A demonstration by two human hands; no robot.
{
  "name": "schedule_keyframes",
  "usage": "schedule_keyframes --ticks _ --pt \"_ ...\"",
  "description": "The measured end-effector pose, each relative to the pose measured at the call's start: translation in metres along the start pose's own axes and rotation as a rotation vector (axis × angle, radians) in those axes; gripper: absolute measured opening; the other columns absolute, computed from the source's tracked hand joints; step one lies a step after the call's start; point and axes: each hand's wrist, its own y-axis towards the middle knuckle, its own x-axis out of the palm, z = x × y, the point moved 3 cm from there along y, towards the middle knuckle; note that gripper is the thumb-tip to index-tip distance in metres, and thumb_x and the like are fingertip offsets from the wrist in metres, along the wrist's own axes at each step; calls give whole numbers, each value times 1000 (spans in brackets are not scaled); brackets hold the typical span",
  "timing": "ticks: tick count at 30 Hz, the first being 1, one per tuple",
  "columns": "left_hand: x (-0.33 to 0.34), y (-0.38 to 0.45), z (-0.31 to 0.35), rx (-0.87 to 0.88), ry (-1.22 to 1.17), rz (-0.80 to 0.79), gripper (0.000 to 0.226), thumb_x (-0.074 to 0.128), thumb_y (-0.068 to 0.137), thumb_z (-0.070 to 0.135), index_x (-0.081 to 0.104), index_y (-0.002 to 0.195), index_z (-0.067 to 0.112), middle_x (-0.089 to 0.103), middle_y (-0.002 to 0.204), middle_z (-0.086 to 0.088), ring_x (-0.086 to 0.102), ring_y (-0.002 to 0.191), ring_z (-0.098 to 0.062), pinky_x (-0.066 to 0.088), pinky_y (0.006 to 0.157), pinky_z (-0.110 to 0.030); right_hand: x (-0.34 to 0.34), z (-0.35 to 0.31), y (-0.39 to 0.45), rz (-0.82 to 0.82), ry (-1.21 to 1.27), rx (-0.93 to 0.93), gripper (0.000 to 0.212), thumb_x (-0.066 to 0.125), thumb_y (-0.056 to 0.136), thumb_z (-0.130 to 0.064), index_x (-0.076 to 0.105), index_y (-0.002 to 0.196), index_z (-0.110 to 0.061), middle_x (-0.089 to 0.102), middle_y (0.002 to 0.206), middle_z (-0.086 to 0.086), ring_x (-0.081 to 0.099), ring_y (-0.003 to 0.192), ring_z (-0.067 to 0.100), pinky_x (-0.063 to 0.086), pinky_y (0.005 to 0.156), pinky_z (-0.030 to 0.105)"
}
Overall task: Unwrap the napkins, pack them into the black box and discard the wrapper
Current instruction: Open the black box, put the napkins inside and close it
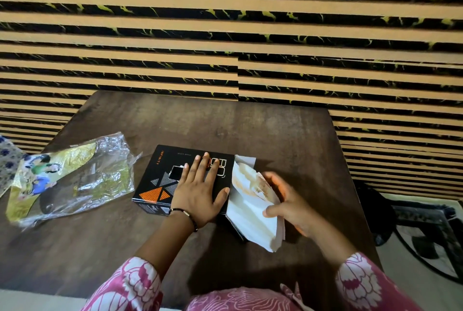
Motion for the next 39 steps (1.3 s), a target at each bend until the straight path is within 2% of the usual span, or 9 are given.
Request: schedule_keyframes --ticks 5,13,16,20,23,26,28,34,39 --pt "1 0 -1 0 8 -8 82 5 77 66 7 148 25 0 159 -4 -8 147 -20 -3 120 -41 -6 12 8 41 329 85 56 66 68 14 55 109 -23 70 94 -3 66 88 11 51 69 23" --pt "0 -1 -1 4 10 -1 82 6 77 66 7 148 25 1 159 -4 -7 147 -20 -5 119 -40 -2 22 22 64 268 198 48 58 70 20 58 102 -17 68 96 5 63 93 22 49 72 28" --pt "-1 0 -1 0 18 -5 82 4 76 66 5 148 26 -1 159 -3 -8 147 -19 -6 119 -39 -8 34 28 227 382 161 51 63 67 12 57 113 -8 67 110 15 63 102 32 51 75 35" --pt "-1 1 -1 -6 23 -15 82 3 76 66 3 148 26 -3 159 -2 -10 146 -19 -6 119 -39 -2 42 21 510 619 131 33 59 83 -5 50 114 -15 66 101 9 64 86 27 50 67 35" --pt "0 1 0 -6 16 -18 82 4 76 66 4 148 26 -2 159 -3 -10 146 -19 -6 120 -40 12 42 18 669 480 100 35 51 86 -4 44 119 -15 62 107 10 60 88 27 50 73 37" --pt "1 2 -1 -7 25 -24 82 4 76 66 3 148 26 -3 159 -3 -10 146 -19 -5 120 -40 37 35 24 580 257 6 52 47 85 3 35 132 -16 55 125 7 55 105 23 46 93 41" --pt "0 2 -1 -10 21 -15 83 4 75 66 4 148 26 -2 159 -3 -9 146 -19 -5 120 -39 41 29 28 493 200 9 57 46 85 3 31 136 -20 54 126 1 54 109 20 45 95 40" --pt "-2 0 0 -4 16 -21 83 4 75 66 3 148 27 -3 159 -3 -9 146 -19 -5 120 -40 23 39 27 691 249 185 43 53 89 -8 41 130 -15 57 127 11 58 107 28 49 91 45" --pt "-3 0 0 -3 26 -16 83 4 76 66 4 148 25 -1 159 -4 -8 147 -20 -4 119 -40 53 22 22 396 300 130 32 51 91 -16 48 122 -22 64 114 3 61 105 31 48 95 53"
